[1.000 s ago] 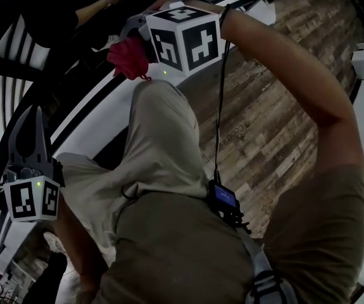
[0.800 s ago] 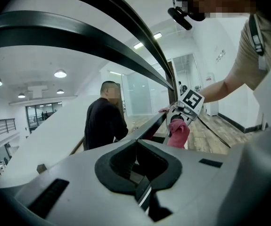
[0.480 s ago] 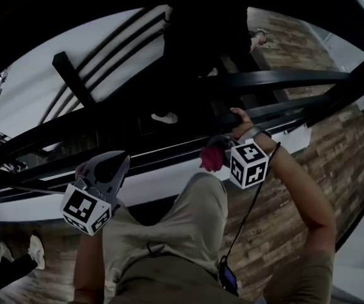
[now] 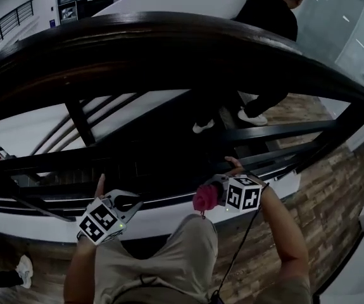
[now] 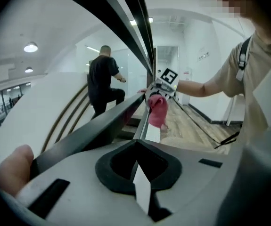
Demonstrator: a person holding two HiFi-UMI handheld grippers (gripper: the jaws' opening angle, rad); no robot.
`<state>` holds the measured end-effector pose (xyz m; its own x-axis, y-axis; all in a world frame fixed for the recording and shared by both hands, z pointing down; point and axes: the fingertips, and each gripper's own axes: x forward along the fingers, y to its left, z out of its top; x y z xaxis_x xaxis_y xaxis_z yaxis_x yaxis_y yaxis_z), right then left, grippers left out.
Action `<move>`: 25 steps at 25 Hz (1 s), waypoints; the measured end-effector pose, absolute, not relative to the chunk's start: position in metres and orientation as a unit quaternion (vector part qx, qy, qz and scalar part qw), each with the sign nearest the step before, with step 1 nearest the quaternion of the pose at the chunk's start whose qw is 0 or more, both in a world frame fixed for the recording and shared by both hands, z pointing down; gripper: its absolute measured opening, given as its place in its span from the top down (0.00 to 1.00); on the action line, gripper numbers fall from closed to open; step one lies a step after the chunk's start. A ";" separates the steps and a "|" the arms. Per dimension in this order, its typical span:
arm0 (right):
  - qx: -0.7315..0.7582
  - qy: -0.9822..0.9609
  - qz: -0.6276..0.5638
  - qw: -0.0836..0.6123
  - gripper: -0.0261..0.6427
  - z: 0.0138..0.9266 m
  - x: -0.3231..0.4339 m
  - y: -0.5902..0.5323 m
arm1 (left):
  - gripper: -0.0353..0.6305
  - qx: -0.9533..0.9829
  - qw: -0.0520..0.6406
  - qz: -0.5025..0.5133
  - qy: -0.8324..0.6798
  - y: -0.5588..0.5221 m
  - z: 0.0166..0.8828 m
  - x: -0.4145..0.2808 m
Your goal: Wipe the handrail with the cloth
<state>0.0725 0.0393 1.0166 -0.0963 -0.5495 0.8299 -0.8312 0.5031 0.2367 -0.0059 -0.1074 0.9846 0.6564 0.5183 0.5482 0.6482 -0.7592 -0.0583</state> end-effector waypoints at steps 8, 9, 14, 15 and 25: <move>0.502 -0.724 0.148 0.450 0.87 1.030 0.066 0.057 | 0.92 -0.834 0.255 -0.387 -0.300 -0.112 1.072 -0.025; 0.503 -0.725 0.147 0.448 0.87 1.030 0.066 0.057 | 0.92 -0.832 0.253 -0.390 -0.302 -0.111 1.072 -0.025; 0.509 -0.706 0.137 0.473 0.87 1.034 0.071 0.061 | 0.92 -0.831 0.262 -0.398 -0.287 -0.110 1.070 -0.023; 0.509 -0.704 0.137 0.476 0.87 1.035 0.072 0.062 | 0.92 -0.831 0.262 -0.399 -0.286 -0.109 1.069 -0.024; 0.510 -0.729 0.156 0.430 0.87 1.029 0.068 0.051 | 0.92 -0.851 0.204 -0.361 -0.322 -0.104 1.058 -0.025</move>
<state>0.0683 0.0507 1.0286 -0.1112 -0.6092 0.7852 -0.8771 0.4317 0.2107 -0.0251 -0.1040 1.0580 0.5309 0.4013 0.7464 0.6960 -0.7089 -0.1139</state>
